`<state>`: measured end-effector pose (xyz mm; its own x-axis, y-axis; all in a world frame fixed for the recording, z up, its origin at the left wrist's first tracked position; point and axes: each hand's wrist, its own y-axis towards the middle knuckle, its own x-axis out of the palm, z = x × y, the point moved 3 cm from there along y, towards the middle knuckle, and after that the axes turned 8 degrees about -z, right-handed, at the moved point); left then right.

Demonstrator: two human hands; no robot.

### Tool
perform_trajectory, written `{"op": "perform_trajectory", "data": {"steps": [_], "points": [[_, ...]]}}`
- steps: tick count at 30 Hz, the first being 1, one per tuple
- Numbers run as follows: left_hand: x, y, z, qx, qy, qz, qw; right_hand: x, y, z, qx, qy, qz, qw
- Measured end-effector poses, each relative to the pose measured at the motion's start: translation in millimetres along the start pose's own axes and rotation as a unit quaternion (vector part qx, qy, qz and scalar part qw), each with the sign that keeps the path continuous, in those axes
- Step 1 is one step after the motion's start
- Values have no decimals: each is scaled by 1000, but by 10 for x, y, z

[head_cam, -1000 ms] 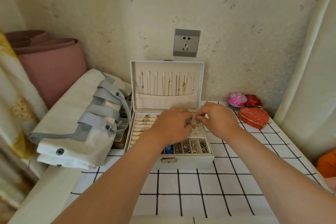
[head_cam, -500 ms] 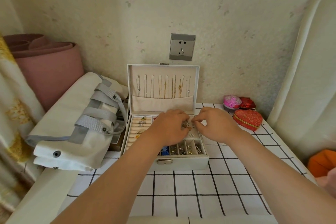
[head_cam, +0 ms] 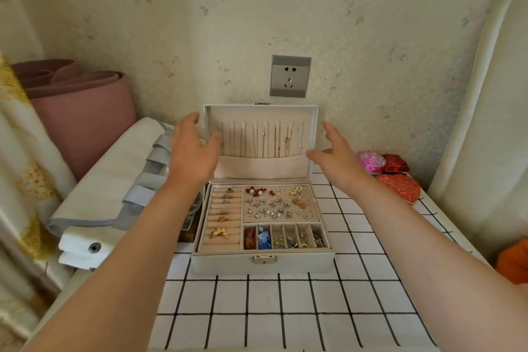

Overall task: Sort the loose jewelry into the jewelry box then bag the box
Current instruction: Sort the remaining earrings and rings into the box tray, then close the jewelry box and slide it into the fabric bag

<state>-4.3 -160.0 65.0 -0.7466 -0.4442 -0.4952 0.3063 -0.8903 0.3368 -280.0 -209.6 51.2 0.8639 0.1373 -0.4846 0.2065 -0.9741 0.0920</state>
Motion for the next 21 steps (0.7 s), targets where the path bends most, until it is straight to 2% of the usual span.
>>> {"op": "perform_trajectory", "data": {"steps": [2,4,6,9,12,15,18,21], "points": [[51,61,-48,-55,-81,-72,993,39,43,-64,-11,71,-28,997],[83,99,-44,-64,-138,-122,981,81,90,-123,-50,107,-60,991],[79,109,-17,-53,-167,-137,975,124,111,-154,-72,114,-75,988],[16,74,36,-46,-185,-116,975,120,100,-167,-76,103,-50,991],[-104,35,86,-28,-153,-94,983,54,32,-195,-87,54,-9,995],[-265,-92,121,31,-75,-72,994,-19,-88,-192,-101,-15,32,994],[-403,-295,108,104,-6,-58,993,-91,-249,-137,-113,-82,14,990],[-525,-500,50,120,31,-108,986,-155,-449,-108,-121,-93,-23,988]]}}
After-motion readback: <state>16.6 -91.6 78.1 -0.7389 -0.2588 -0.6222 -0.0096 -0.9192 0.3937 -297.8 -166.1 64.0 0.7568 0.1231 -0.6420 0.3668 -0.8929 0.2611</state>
